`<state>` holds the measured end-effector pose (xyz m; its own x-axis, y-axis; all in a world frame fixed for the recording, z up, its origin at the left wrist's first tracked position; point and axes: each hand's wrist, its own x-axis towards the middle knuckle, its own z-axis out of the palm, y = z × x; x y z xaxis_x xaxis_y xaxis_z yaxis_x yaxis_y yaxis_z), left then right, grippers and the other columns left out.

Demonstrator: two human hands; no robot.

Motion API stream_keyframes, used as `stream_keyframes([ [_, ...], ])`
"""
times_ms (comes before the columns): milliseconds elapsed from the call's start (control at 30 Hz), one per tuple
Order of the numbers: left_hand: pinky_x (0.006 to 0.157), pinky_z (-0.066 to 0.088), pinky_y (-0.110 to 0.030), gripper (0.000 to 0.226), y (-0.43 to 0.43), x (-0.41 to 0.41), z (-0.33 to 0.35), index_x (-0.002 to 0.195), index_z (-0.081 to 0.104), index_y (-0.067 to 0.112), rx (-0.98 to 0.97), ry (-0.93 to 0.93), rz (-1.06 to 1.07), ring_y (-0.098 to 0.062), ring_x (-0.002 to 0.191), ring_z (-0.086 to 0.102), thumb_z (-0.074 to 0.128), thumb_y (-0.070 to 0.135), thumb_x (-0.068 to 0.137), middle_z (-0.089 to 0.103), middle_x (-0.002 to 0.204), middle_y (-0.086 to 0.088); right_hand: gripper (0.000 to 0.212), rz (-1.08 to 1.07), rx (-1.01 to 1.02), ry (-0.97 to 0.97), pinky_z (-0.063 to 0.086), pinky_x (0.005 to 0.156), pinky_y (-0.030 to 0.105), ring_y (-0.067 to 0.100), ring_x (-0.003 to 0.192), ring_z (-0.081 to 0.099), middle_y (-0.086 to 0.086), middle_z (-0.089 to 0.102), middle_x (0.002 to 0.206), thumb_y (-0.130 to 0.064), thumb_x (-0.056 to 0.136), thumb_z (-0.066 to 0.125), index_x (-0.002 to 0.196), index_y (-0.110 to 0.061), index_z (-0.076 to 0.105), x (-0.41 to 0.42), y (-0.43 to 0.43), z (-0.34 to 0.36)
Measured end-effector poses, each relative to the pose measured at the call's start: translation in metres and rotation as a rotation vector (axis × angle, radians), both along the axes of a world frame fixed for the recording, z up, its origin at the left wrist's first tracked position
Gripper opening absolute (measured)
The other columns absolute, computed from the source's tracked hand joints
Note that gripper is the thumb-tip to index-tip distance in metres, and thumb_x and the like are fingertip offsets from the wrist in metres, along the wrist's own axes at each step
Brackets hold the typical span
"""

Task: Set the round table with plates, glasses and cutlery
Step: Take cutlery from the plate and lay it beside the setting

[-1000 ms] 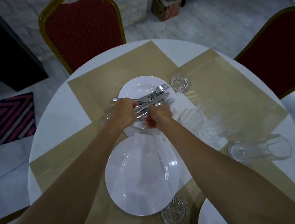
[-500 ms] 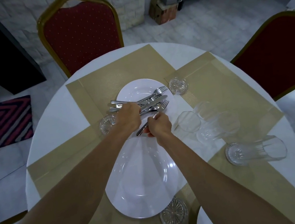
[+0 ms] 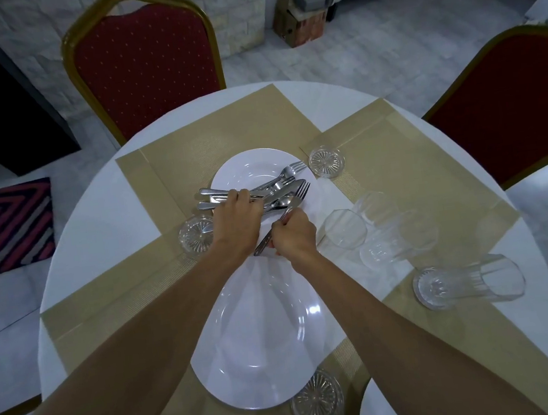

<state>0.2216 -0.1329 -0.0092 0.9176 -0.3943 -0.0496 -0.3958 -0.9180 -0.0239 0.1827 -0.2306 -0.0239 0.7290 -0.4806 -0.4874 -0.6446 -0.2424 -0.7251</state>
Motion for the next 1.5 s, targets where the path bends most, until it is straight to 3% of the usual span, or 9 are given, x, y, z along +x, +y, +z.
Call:
stream_keyframes([
  [267,0.076,0.047,-0.033,0.023,-0.006,0.001,0.007,0.103,0.065,0.014,0.051,0.027,-0.002,-0.026,0.11,0.053,0.054,0.002,0.087,0.06,0.109,-0.006,0.007,0.042,-0.069,0.002,0.057,0.084,0.049,0.035,0.093,0.067,0.014,0.068,0.098,-0.013,0.086,0.049,0.089,-0.017,0.052,-0.002,0.0,0.015],
  [400,0.082,0.047,-0.034,0.024,-0.008,-0.001,0.007,0.108,0.063,0.015,0.069,0.041,-0.02,-0.027,0.116,0.05,0.055,0.005,0.088,0.057,0.116,-0.006,0.019,0.047,-0.117,0.003,0.054,0.088,0.045,0.035,0.099,0.064,0.015,0.068,0.103,-0.013,0.091,0.047,0.106,-0.008,0.058,-0.001,-0.005,0.016],
  [667,0.078,0.046,-0.033,0.023,-0.01,0.006,0.01,0.108,0.063,0.014,0.08,0.032,-0.016,-0.026,0.116,0.05,0.056,0.004,0.089,0.06,0.114,-0.006,0.019,0.065,-0.137,-0.001,0.057,0.083,0.049,0.036,0.093,0.067,0.015,0.068,0.099,-0.013,0.09,0.048,0.106,-0.009,0.057,-0.002,-0.002,0.017],
  [933,0.075,0.046,-0.032,0.028,-0.007,0.003,0.008,0.115,0.058,0.013,0.097,0.013,-0.006,-0.024,0.112,0.053,0.061,0.009,0.087,0.065,0.109,-0.005,0.02,0.08,-0.139,-0.015,0.053,0.085,0.042,0.034,0.099,0.063,0.015,0.067,0.103,-0.009,0.091,0.048,0.109,-0.007,0.056,-0.002,-0.004,0.018],
  [1133,0.079,0.046,-0.032,0.029,-0.004,0.004,0.009,0.115,0.059,0.013,0.111,0.01,-0.049,-0.026,0.115,0.05,0.061,0.006,0.087,0.062,0.112,-0.007,0.019,0.056,-0.125,0.004,0.055,0.086,0.045,0.035,0.097,0.064,0.015,0.067,0.101,-0.01,0.09,0.047,0.106,-0.009,0.057,-0.002,-0.004,0.016],
  [1300,0.085,0.045,-0.033,0.025,-0.001,0.004,0.01,0.111,0.061,0.01,0.05,0.055,-0.04,-0.028,0.116,0.047,0.053,0.004,0.088,0.059,0.114,-0.01,0.017,0.024,-0.095,0.005,0.054,0.087,0.043,0.035,0.098,0.063,0.016,0.067,0.102,-0.011,0.088,0.048,0.101,-0.008,0.057,0.0,-0.004,0.017],
  [1400,0.08,0.046,-0.034,0.026,0.0,0.005,0.013,0.11,0.063,0.01,-0.022,0.094,0.011,-0.03,0.116,0.05,0.054,0.003,0.087,0.059,0.114,-0.012,0.015,-0.006,-0.069,0.001,0.053,0.088,0.042,0.034,0.099,0.062,0.015,0.067,0.103,-0.014,0.089,0.05,0.102,-0.009,0.057,0.0,-0.004,0.016],
  [1500,0.076,0.047,-0.036,0.024,-0.001,0.007,0.014,0.106,0.067,0.009,-0.196,0.179,0.128,-0.032,0.108,0.058,0.057,0.005,0.085,0.066,0.109,-0.014,0.015,-0.038,-0.037,-0.02,0.051,0.085,0.04,0.031,0.098,0.062,0.012,0.067,0.103,-0.015,0.092,0.05,0.104,-0.01,0.058,0.002,-0.004,0.015],
])
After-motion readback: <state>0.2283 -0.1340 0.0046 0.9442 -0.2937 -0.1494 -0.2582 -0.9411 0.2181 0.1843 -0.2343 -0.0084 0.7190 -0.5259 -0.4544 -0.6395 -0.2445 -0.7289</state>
